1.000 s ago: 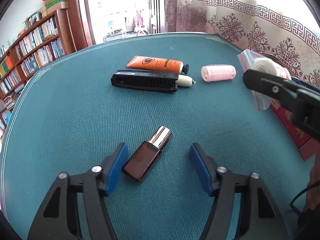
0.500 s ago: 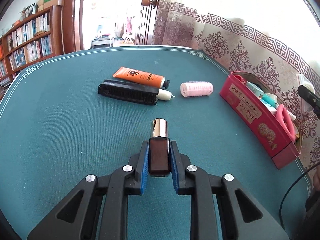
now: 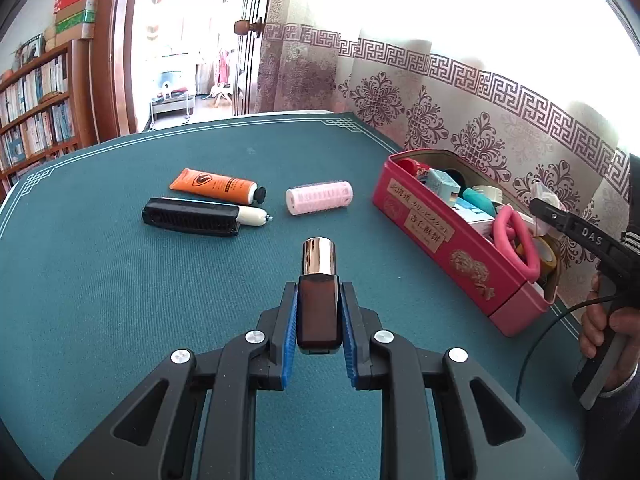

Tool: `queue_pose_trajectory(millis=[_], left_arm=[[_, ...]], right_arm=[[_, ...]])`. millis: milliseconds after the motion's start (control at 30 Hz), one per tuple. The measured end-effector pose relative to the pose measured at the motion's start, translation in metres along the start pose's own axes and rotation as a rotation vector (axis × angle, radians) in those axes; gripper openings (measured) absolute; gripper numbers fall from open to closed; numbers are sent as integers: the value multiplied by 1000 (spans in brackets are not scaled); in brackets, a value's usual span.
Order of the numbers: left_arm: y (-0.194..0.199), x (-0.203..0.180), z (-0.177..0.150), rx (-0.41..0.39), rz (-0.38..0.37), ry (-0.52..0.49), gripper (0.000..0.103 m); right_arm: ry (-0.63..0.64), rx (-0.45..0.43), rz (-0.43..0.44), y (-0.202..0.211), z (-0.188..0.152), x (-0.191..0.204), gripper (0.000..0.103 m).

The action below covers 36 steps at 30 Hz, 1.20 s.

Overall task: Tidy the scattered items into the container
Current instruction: 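Lower tape roll into red tin with right while left carries perfume bottle over tin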

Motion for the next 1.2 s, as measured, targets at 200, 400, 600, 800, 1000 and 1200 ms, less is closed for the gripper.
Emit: queue_pose_trajectory(millis=[200, 400, 600, 800, 1000, 1200], left_arm=[[1, -29, 12, 0, -27, -49, 21], [-9, -69, 30, -3, -95, -99, 22], [-29, -110, 45, -6, -155, -153, 22], [-47, -138, 51, 9, -201, -180, 22], [-65, -157, 64, 7, -237, -196, 22], [-92, -159, 75, 38, -220, -179, 23]], right_arm=[[-36, -35, -26, -2, -6, -13, 71], [-99, -116, -40, 11, -8, -28, 80], [-114, -161, -70, 21, -9, -33, 80], [-114, -192, -96, 28, -10, -36, 80], [-105, -194, -97, 27, -10, -34, 80], [-107, -188, -98, 25, -11, -35, 81]])
Point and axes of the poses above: each gripper's, at about its wrist camera, not at the fingertips, and y roughly against the way its jaws point, x to its left, z to its top, the point moved 3 cm from there along -y, roughly the way its jaws point, and after that the axes turned 6 degrees about -z, right-handed, at the moved point
